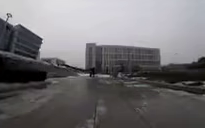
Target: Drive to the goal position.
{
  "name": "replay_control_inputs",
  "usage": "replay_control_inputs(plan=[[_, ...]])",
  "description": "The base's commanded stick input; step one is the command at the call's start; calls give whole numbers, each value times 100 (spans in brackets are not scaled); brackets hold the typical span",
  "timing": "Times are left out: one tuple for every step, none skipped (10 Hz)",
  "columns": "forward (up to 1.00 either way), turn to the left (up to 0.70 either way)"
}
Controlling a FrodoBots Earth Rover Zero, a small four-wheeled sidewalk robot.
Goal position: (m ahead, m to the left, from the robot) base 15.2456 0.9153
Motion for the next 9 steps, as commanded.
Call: replay_control_inputs(plan=[[100, 27], [100, 27], [100, 27], [100, 27], [100, 27], [100, 27], [100, 27], [100, 27], [100, 27]])
